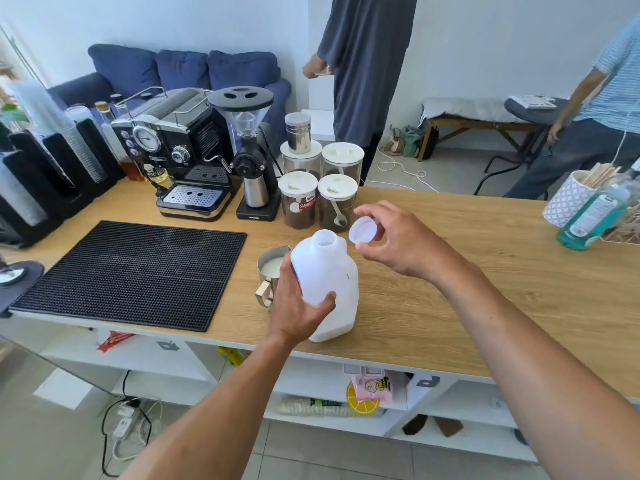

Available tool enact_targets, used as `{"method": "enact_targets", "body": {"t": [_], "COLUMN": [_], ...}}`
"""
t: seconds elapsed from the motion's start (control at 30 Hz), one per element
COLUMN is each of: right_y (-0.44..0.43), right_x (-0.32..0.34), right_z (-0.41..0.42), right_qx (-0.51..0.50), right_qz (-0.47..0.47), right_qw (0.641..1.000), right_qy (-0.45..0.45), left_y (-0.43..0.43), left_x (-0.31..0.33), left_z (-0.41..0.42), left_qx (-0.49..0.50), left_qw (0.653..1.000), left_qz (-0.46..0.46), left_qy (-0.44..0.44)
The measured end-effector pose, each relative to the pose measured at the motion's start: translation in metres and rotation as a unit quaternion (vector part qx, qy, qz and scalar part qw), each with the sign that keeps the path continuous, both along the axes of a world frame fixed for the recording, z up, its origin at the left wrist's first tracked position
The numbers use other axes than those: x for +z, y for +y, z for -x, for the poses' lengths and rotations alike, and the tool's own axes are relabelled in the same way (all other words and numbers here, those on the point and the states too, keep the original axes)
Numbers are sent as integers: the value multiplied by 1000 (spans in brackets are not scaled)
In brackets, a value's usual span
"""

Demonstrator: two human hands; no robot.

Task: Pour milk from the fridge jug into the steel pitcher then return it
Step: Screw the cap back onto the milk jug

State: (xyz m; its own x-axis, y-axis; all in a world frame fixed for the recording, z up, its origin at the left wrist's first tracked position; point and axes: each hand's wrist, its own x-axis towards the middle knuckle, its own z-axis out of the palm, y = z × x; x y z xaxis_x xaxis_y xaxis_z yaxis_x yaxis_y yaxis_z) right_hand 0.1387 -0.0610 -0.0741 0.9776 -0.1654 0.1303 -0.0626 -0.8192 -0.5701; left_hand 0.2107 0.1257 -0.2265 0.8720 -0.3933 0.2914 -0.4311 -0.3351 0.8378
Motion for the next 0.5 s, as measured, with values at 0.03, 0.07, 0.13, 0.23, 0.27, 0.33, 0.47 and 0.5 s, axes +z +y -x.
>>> {"method": "enact_targets", "body": {"t": [0.03, 0.07, 0.13, 0.23, 0.27, 0.33, 0.47, 0.5], "right_y": [2, 4, 9, 16, 18, 23, 31, 32], "right_x": [4, 6, 7, 9, 10, 10, 11, 11], "right_z": [-1, -3, -6, -11, -12, -13, -18, -19], "right_qx": [5, 8, 15, 42, 50, 60, 71, 76], "right_qz": [25, 40, 44, 27, 24, 24, 24, 26], "right_qw": [1000, 999, 999, 999, 998, 998, 997, 997], "right_qy": [13, 22, 26, 6, 0, -4, 0, 5], "left_y": [0, 0, 1, 3, 3, 3, 3, 3], "left_x": [1, 2, 2, 1, 1, 1, 2, 2], "left_z": [-1, -1, -2, -1, -1, 1, 2, 2], "left_qx": [-1, -4, -10, -11, -10, -7, -4, -2], "left_qw": [1000, 1000, 1000, 1000, 1000, 1000, 1000, 1000], "left_qz": [-4, -7, -5, 5, 7, 6, -2, -3], "left_qy": [1, 1, 2, 3, 2, 3, 10, 11]}}
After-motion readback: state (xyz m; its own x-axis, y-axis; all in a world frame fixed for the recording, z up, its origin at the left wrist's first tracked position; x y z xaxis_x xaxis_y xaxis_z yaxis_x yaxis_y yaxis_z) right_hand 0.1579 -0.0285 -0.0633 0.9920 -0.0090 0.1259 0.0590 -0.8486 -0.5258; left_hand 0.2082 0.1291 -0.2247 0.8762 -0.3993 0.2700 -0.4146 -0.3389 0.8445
